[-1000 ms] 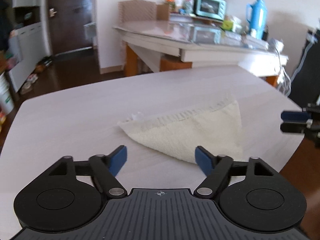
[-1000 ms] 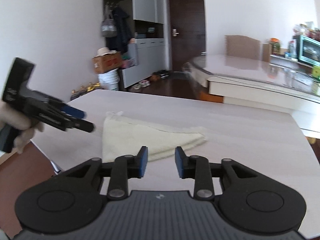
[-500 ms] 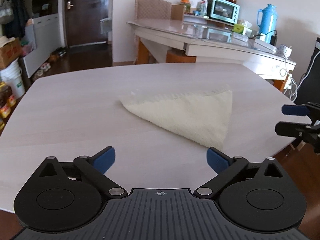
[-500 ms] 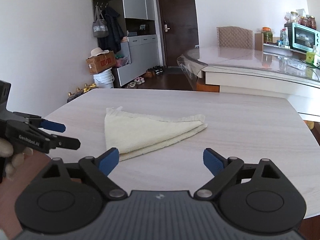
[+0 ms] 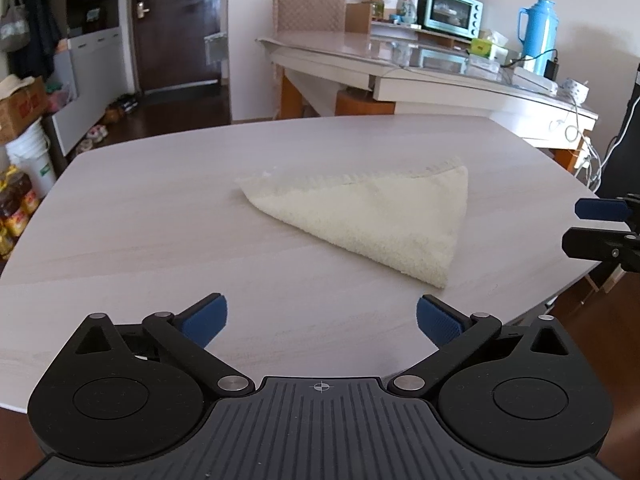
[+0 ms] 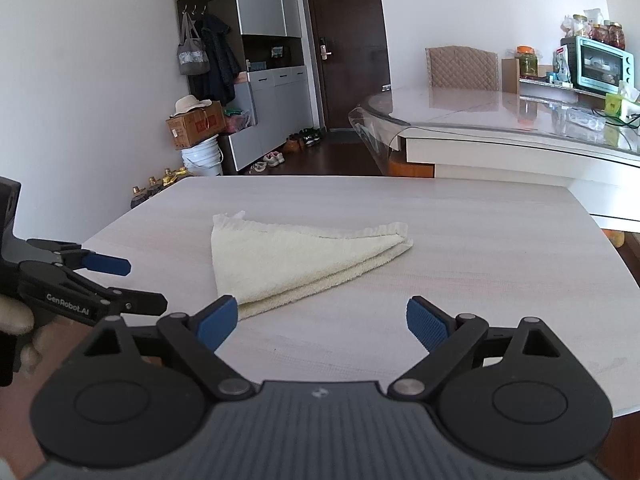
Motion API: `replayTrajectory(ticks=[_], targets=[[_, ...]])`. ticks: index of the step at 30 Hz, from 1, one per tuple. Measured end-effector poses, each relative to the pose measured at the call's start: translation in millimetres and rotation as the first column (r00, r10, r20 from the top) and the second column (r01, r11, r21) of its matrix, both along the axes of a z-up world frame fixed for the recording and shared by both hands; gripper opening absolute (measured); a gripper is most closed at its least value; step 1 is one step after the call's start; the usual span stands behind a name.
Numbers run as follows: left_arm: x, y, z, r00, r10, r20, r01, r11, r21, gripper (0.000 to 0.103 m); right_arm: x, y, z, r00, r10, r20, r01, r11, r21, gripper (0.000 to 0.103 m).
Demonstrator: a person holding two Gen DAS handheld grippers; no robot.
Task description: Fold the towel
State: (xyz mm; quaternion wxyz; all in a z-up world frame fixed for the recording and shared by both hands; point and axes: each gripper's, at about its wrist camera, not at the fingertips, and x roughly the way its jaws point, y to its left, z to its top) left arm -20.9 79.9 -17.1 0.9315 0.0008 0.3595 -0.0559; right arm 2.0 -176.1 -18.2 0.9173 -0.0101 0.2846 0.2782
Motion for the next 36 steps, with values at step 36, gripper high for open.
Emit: replayTrajectory(ticks=[36], targets=[[32.9,1.6,6.9,0.999,-0.030,0.013,0.030,1.000,0.010,0.103,50.2,11.4,-6.0,1.000,0.010,-0.023,-0.011,0.998,-0.056,0.093]])
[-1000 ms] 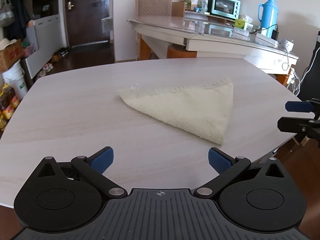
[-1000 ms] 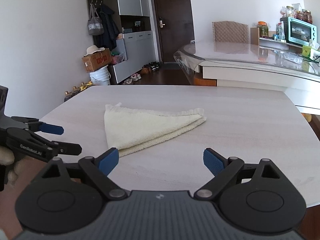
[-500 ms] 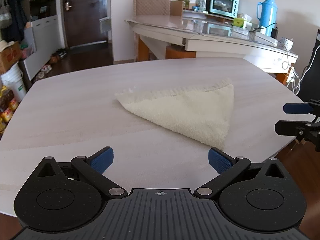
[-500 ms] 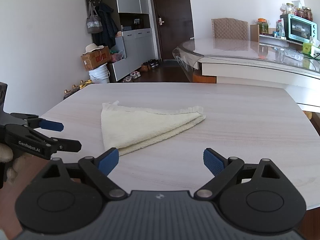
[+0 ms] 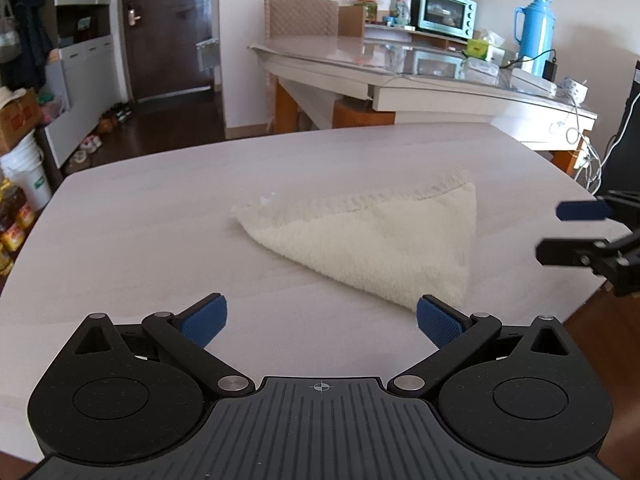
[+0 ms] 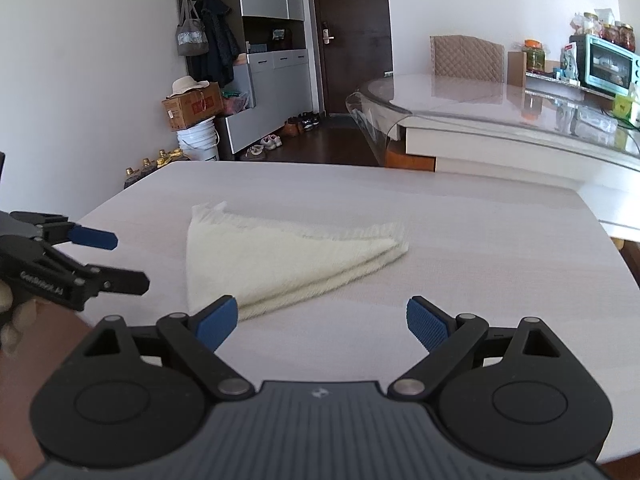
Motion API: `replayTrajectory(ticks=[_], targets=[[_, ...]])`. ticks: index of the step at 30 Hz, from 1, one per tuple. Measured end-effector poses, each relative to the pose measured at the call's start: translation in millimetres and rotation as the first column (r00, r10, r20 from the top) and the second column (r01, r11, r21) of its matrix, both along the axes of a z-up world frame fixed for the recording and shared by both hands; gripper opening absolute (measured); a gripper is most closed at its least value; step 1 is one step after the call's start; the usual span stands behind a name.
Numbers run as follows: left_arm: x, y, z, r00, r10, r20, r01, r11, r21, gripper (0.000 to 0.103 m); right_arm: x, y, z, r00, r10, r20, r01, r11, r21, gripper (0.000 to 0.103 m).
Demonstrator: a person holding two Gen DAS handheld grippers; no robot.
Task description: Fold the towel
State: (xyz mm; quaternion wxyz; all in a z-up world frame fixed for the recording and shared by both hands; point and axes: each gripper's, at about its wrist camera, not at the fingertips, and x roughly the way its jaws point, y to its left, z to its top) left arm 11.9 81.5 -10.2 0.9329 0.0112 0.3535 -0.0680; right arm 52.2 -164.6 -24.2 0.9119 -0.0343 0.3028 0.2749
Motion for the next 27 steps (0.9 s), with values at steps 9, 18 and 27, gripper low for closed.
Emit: replayTrajectory(ticks=[9,18,27], targets=[[29.7,6.4,-5.7,1.000,-0.005,-0.003,0.005,1.000,-0.012,0.103,63.8,14.2,-10.2,0.996,-0.017,-0.082,0.020,0.999,0.046,0.070],[71.7,7.4,-14.0,0.999,-0.039,0.002,0.039,0.996,0.077,0.103,96.7,24.4,-24.9,0.994,-0.067,-0.084,0.068,0.998,0.008,0.042],[109.0,-7.1,-27.7,0.998,-0.062,0.002,0.062,0.992,0.107,0.103,119.6,14.1,-27.5,0.993,-0.100,-0.056,0.099,0.995,-0.007,0.014]])
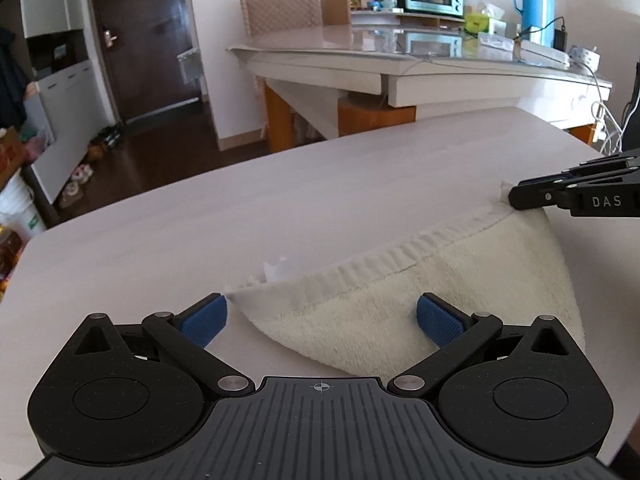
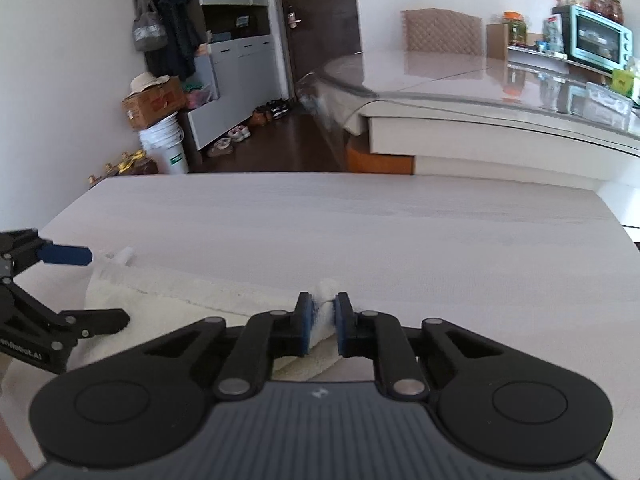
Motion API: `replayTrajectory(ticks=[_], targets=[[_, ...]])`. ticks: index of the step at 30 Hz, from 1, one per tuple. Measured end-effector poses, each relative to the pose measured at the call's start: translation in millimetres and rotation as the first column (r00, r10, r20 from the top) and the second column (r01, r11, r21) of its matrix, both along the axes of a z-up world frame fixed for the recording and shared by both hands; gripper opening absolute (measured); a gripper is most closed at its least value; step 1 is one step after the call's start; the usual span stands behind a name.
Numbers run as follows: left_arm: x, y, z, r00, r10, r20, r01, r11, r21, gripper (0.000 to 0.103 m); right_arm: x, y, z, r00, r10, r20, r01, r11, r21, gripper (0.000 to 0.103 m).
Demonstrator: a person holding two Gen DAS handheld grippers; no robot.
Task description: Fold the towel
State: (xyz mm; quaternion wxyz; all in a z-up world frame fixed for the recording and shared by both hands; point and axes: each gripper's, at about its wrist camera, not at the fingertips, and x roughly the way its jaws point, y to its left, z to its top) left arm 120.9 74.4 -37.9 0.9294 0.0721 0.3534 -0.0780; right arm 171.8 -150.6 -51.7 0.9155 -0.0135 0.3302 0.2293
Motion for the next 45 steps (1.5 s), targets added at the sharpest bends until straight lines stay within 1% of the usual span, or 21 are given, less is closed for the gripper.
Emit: replayTrajectory(ticks=[6,7,10,14,16,18,19,21,22,24,26,28,30,32,33,34,37,38,40,43,45], targets=[[26.6,-9.8,-1.2,1.000,-0.014,0.013,0.014,1.000,-0.002,0.103,19.7,-9.6,3.0,0.999,-0.034,0.029,0.034,0.999,-0.005,0.011],[27.2,-9.8,-0.1,1.000,-0.012,0.016,0.012,1.000,-0.006,0.103,21.5,-10.3,3.8,0.999,-0.038,0.033,0.039,0.999,-0.004,0.008],[19.1,1.2,9.7,0.999,0.009,0.042,-0.008,1.000,-0.022,0.103,12.2,-12.0,15.3,0.997,-0.039,0.070,0.037,0.999,0.033,0.007],[5.9,26.2,21.3,0.995,0.067,0.072,-0.068,0.998,0.011,0.103,-12.8,-6.7,34.9,0.992,0.054,0.118,-0.066,0.992,0.104,0.007],[-4.4,49.2,27.6,0.989,0.120,0.082,-0.123,0.992,0.036,0.103,-36.2,11.6,45.6,0.972,0.194,0.136,-0.212,0.967,0.139,0.007],[-17.6,70.7,33.9,0.982,0.165,0.095,-0.170,0.984,0.056,0.103,-52.3,27.7,48.0,0.949,0.286,0.131,-0.305,0.939,0.157,0.007],[-22.1,76.9,35.8,0.979,0.179,0.100,-0.186,0.980,0.065,0.103,-68.2,44.1,47.0,0.920,0.371,0.128,-0.388,0.908,0.157,0.007],[-35.9,95.3,40.6,0.970,0.219,0.108,-0.228,0.970,0.079,0.103,-87.6,66.6,43.8,0.884,0.449,0.131,-0.465,0.874,0.138,0.007],[-42.0,102.8,42.3,0.966,0.234,0.109,-0.244,0.966,0.082,0.103,-100.7,84.4,39.9,0.856,0.501,0.125,-0.515,0.848,0.128,0.007],[-54.5,115.3,44.7,0.959,0.262,0.111,-0.272,0.958,0.090,0.103,-115.4,108.2,32.5,0.816,0.567,0.109,-0.578,0.807,0.122,0.007],[-67.5,125.9,45.5,0.955,0.278,0.106,-0.288,0.953,0.091,0.103,-123.1,122.3,27.4,0.793,0.602,0.093,-0.609,0.783,0.128,0.007],[-76.3,130.8,43.7,0.955,0.282,0.096,-0.290,0.953,0.089,0.103,-135.9,145.9,18.3,0.750,0.658,0.068,-0.661,0.743,0.104,0.008],[-82.5,133.5,41.1,0.958,0.273,0.084,-0.280,0.956,0.087,0.103,-141.0,158.6,12.3,0.723,0.689,0.038,-0.690,0.720,0.077,0.013],[-84.4,133.8,39.3,0.963,0.258,0.080,-0.265,0.961,0.081,0.103,-141.6,159.8,12.4,0.722,0.692,0.029,-0.692,0.719,0.072,0.022],[-84.7,133.5,38.1,0.966,0.245,0.076,-0.251,0.965,0.076,0.103,-141.7,160.1,12.7,0.721,0.692,0.025,-0.692,0.719,0.070,0.023],[-84.0,133.2,37.8,0.968,0.240,0.077,-0.246,0.966,0.076,0.103,-139.6,156.2,17.3,0.731,0.681,0.035,-0.682,0.728,0.072,0.025],[-76.7,131.6,35.2,0.970,0.228,0.080,-0.234,0.970,0.070,0.103,-122.7,142.7,34.8,0.787,0.611,0.083,-0.617,0.785,0.065,0.035],[-74.2,131.0,34.5,0.971,0.223,0.080,-0.229,0.971,0.066,0.103,-117.2,140.8,36.8,0.804,0.587,0.092,-0.592,0.804,0.046,0.039],[-72.1,129.0,33.9,0.976,0.205,0.079,-0.209,0.976,0.054,0.103,-101.3,138.4,39.7,0.843,0.527,0.108,-0.529,0.848,-0.011,0.041],[-70.6,123.0,34.2,0.983,0.169,0.077,-0.172,0.984,0.040,0.103,-72.6,137.8,36.4,0.882,0.458,0.109,-0.452,0.889,-0.076,0.041],[-70.0,119.2,33.3,0.987,0.145,0.074,-0.147,0.989,0.024,0.103,-54.9,144.4,31.4,0.888,0.449,0.100,-0.440,0.892,-0.101,0.042]])
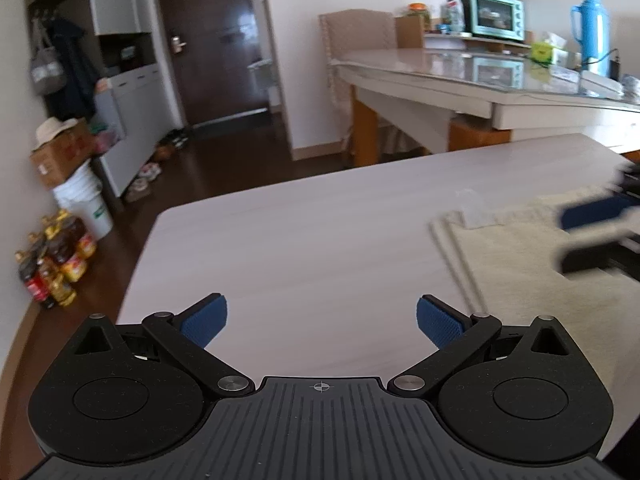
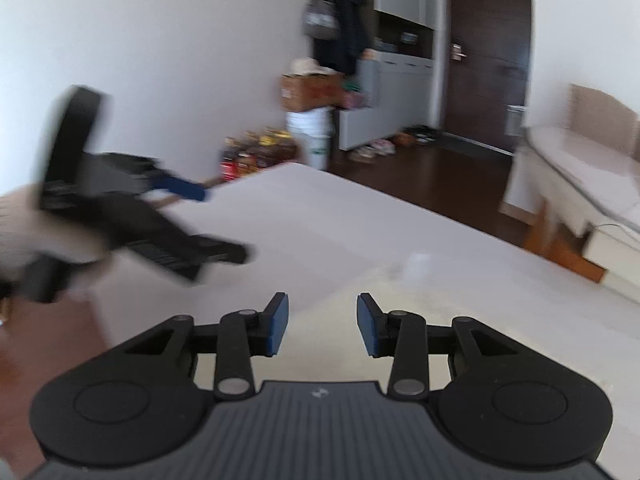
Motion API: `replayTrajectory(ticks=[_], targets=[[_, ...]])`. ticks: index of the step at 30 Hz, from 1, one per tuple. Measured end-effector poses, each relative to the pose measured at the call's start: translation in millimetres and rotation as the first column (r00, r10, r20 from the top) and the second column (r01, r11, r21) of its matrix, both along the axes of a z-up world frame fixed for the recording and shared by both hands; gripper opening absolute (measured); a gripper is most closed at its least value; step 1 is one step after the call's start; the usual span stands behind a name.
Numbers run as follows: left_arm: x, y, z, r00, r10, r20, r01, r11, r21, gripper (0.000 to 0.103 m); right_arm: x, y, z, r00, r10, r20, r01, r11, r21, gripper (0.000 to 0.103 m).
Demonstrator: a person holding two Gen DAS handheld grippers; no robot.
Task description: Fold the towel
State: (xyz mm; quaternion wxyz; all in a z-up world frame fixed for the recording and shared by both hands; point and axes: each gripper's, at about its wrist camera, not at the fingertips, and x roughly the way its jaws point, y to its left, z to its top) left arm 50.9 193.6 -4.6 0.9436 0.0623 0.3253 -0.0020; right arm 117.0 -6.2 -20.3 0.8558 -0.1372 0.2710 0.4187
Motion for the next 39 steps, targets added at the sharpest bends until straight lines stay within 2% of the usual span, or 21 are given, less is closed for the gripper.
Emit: replayTrajectory(ticks=[4,12,14,15,16,17,21,26,30,32,36,39], targets=[[8.6,-5.9,-5.0,0.999,-0.031,-0.005,0.031,0.999,-0.015,0.103,42.5,19.4,-13.3,1.000,-0.011,0.003,0.012,0.998,-0.065,0.042],[35.4,-5.2,-13.0,0.998,-0.051,-0.024,0.051,0.999,0.008,0.103,82.0,54.4,-34.6,0.999,0.039,0.015,-0.036,0.987,-0.159,0.041],[38.3,-5.6,-13.8,0.998,-0.059,-0.026,0.059,0.998,0.011,0.103,86.5,55.7,-35.9,0.999,0.043,0.009,-0.042,0.987,-0.153,0.037],[41.0,-6.2,-14.7,0.998,-0.062,-0.027,0.062,0.998,0.013,0.103,85.5,54.0,-36.6,0.999,0.044,0.009,-0.042,0.987,-0.152,0.031],[43.7,-6.9,-15.5,0.998,-0.064,-0.028,0.065,0.998,0.015,0.103,84.0,52.4,-36.8,0.999,0.046,0.014,-0.043,0.988,-0.151,0.015],[46.4,-7.6,-16.4,0.997,-0.067,-0.029,0.068,0.998,0.017,0.103,82.5,50.9,-36.9,0.999,0.047,0.019,-0.044,0.988,-0.151,0.006],[60.7,-13.4,-19.7,0.996,-0.088,-0.032,0.089,0.996,0.016,0.103,70.1,39.6,-29.1,0.997,0.062,0.050,-0.056,0.992,-0.112,0.003],[80.1,-22.7,-22.6,0.991,-0.133,-0.034,0.134,0.990,0.040,0.103,48.2,10.0,0.2,0.994,0.095,0.058,-0.093,0.995,-0.026,0.003],[89.9,-28.4,-21.4,0.979,-0.203,-0.034,0.203,0.979,0.017,0.103,21.1,-35.1,25.6,0.993,0.106,0.044,-0.108,0.993,0.050,0.003],[95.5,-35.9,-22.4,0.966,-0.255,-0.045,0.256,0.967,0.006,0.103,2.1,-51.8,28.9,0.993,0.115,0.038,-0.117,0.992,0.050,0.003],[105.2,-51.4,-30.6,0.948,-0.307,-0.085,0.313,0.947,0.069,0.103,-27.5,-85.4,28.4,0.991,0.135,0.012,-0.135,0.990,0.038,0.002],[110.1,-57.4,-31.7,0.950,-0.302,-0.077,0.310,0.944,0.117,0.103,-46.5,-102.8,23.2,0.992,0.124,-0.019,-0.124,0.992,0.037,0.002]])
